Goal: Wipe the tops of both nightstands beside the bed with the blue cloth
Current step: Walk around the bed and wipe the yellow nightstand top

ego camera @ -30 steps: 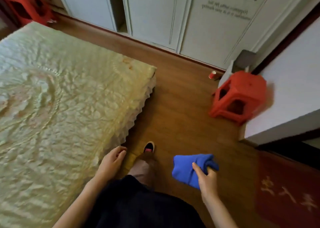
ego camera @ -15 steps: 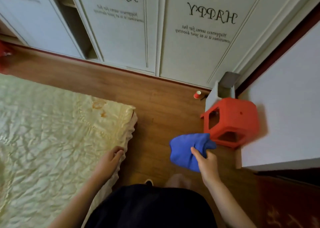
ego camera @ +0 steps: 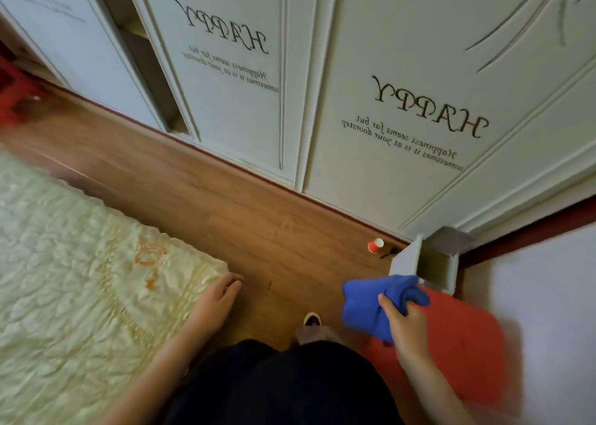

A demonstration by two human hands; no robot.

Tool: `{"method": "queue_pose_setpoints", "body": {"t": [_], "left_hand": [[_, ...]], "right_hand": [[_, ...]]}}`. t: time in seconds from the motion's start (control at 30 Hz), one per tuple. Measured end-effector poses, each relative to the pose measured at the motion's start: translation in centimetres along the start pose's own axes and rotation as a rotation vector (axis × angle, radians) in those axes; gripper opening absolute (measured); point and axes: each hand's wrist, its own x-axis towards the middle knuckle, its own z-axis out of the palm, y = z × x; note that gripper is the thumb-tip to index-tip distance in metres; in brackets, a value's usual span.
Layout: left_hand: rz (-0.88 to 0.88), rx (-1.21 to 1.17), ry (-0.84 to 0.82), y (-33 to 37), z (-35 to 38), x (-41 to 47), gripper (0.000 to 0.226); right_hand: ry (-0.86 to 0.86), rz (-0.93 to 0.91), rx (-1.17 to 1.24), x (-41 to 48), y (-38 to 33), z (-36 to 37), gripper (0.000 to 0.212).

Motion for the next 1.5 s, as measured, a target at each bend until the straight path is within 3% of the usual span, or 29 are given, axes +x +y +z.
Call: {"method": "queue_pose_setpoints", "body": {"t": [0.07,0.17,0.23,0.33,0.53,1.0,1.23,1.5], "left_hand": [[-0.061,-0.054,0.083,1.4,-1.0,2.2,0.018],[-0.090,-0.070,0.113,3.7,-1.8,2.8,0.019],[-0.273,-0.207,0.346,3.2,-3.9,7.2,0.021],[-0.313,-0.250,0.358,4.3,-4.2,7.3,0.020],[-0.436,-0.352,0.543,1.8,-9.3,15.3,0.018],[-0.431,-0.346,0.670,4.9,-30.4,36.7,0.034],[-0.575,-0.454,0.770,2.5,-39.4,47.1,0.033],[-0.826,-0.591,0.965,-1.1,-48.1,51.1,0.023]], "right_hand": [[-0.128,-0.044,-0.022,4.1,-3.2,2.1,0.019],[-0.167,-0.115,-0.036,5.6,-7.2,4.2,0.013],[-0.450,-0.188,-0.101,12.9,-15.0,13.6,0.012],[-0.525,-0.258,-0.162,13.4,-17.4,16.1,0.014],[-0.723,-0.286,-0.314,20.1,-24.5,30.9,0.020],[-0.755,-0.345,-0.335,33.7,-45.1,52.9,0.019],[-0.902,-0.319,-0.406,38.2,-52.7,70.2,0.018],[-1.125,-0.350,-0.471,33.3,-62.0,89.6,0.017]]}}
